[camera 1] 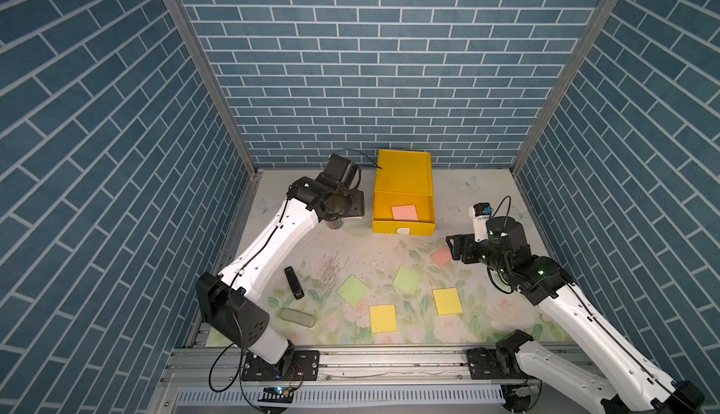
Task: Please put the sticky notes in the drawer by color
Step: Place the sticky notes in the drawer.
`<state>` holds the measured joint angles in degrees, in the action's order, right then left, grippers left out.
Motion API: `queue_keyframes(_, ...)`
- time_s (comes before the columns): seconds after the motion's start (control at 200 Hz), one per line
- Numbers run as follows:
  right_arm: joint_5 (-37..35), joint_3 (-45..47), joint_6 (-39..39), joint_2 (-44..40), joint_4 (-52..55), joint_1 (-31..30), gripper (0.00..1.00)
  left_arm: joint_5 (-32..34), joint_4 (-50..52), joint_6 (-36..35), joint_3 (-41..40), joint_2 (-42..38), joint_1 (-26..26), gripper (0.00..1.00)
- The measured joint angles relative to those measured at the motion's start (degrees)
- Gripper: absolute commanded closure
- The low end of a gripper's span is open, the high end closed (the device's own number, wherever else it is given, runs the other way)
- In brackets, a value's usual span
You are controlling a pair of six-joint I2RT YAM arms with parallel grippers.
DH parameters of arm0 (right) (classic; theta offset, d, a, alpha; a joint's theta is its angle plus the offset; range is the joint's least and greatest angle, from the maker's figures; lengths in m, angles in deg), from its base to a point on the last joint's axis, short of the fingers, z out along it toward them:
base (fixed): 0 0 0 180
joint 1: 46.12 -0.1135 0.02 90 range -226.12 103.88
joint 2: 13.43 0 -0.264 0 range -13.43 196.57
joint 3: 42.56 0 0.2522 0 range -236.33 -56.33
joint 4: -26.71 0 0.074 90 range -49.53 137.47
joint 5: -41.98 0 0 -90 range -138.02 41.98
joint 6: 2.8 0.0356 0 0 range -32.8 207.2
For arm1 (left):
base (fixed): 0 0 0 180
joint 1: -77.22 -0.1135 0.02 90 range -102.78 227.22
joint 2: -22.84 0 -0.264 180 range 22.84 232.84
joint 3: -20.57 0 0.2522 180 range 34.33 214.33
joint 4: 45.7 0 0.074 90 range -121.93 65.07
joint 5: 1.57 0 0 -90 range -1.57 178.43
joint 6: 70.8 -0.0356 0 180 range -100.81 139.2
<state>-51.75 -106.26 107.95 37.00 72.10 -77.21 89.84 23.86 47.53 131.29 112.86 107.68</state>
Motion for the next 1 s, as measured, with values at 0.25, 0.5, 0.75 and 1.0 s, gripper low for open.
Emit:
queue_keyframes(0.25,0.28,2.49,0.02,-0.42,-0.37,0.04,0.17,-0.61,1.75,0.0,9.84,3.67,3.85,0.33)
queue_keyframes(0.5,0.42,3.3,0.02,-1.33,-0.81,0.33,0.17,-1.36,3.85,-0.17,23.26,17.07,9.4,0.33)
queue_keyframes(0.75,0.48,4.04,0.02,-2.8,-0.85,0.9,0.17,-1.68,4.96,-0.83,26.93,26.38,12.11,0.34)
queue_keyframes(1.0,0.52,4.04,0.02,-2.78,-0.87,1.05,0.17,-1.68,5.27,-1.27,26.05,27.96,12.55,0.31)
